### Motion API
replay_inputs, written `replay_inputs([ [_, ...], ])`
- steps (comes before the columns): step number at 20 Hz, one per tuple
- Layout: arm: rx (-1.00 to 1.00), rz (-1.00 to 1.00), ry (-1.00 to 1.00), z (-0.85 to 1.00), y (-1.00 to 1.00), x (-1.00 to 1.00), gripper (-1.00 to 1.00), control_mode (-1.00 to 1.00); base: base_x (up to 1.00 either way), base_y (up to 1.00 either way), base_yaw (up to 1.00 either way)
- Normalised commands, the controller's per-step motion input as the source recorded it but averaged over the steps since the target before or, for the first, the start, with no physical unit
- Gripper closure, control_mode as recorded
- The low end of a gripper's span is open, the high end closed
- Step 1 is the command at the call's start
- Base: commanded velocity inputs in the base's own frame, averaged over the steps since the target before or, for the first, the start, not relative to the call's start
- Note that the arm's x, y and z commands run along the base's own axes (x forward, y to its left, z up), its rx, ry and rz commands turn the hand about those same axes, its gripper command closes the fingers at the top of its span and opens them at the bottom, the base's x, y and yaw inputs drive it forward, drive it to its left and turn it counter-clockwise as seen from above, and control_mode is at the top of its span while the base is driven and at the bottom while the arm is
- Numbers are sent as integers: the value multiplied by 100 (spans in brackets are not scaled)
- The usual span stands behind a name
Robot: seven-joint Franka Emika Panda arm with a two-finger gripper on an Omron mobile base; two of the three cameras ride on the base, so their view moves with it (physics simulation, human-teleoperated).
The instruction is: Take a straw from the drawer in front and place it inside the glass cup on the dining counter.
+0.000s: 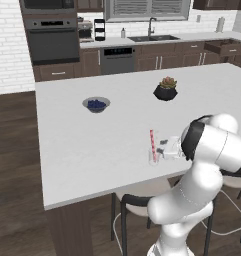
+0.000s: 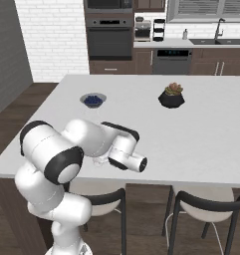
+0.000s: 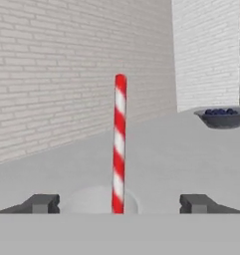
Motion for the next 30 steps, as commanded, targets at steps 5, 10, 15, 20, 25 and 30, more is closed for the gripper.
replay_inputs([
  [5,0,-14,0,51,-3,-56,-100,-100,0,0,0],
  [10,0,-14,9,66,-1,-26,-100,-100,0,0,0],
  [15,0,-11,14,92,0,-32,-100,-100,0,0,0],
  [20,-4,-9,25,98,6,-47,-100,-100,0,0,0],
  [25,-17,-5,39,79,29,-45,-100,-100,0,0,0],
  [30,-24,-5,49,50,41,-24,-100,-100,0,0,0],
])
